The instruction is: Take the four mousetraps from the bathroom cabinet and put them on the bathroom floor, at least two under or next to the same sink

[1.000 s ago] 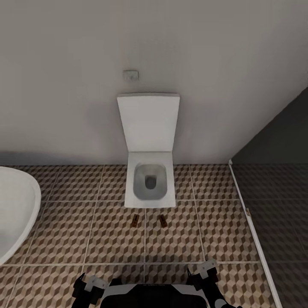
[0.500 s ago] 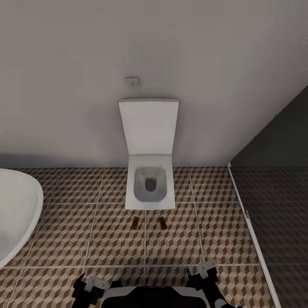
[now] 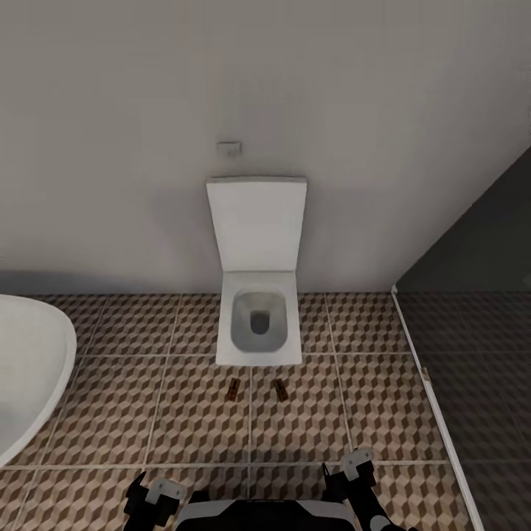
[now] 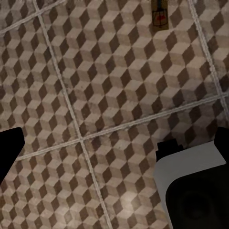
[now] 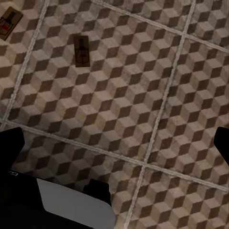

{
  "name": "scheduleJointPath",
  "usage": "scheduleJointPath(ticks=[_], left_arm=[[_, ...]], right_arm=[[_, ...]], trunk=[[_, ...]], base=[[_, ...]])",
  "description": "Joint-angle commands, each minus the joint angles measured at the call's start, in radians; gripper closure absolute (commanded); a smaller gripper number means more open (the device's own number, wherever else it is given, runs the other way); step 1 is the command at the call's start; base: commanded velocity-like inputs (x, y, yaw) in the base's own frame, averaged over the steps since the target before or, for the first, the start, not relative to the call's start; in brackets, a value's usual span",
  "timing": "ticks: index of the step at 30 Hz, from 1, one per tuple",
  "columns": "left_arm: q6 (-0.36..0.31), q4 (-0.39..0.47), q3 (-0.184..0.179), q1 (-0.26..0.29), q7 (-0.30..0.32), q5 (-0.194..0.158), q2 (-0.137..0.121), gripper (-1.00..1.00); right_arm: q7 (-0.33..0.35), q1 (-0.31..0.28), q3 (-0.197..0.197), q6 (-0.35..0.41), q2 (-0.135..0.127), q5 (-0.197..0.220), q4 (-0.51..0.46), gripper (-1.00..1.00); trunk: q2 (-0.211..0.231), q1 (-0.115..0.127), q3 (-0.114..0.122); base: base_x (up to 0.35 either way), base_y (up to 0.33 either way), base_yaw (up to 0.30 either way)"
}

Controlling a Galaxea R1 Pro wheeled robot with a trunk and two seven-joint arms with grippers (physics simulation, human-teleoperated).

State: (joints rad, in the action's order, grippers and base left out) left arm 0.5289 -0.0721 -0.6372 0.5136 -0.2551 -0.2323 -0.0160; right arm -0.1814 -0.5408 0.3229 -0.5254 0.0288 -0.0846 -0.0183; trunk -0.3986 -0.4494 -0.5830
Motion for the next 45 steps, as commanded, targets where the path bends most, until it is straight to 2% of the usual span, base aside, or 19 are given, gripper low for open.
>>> scheduleJointPath(ticks=[1, 45], left_arm=[[0.005, -0.003, -0.009, 0.001, -0.001, -0.007, 0.001, -1.00], [0.005, -0.003, -0.009, -0.001, -0.001, -0.007, 0.002, -1.00]], right_arm=[[-0.010, -0.001, 0.004, -0.001, 0.000, -0.009, 0.001, -1.00], [-0.010, -0.001, 0.004, -0.002, 0.002, -0.009, 0.001, -1.00]], trunk=[[-0.001, -0.001, 0.001], [-0.001, -0.001, 0.072]], base=[[0.000, 0.000, 0.000], [0.000, 0.000, 0.000]])
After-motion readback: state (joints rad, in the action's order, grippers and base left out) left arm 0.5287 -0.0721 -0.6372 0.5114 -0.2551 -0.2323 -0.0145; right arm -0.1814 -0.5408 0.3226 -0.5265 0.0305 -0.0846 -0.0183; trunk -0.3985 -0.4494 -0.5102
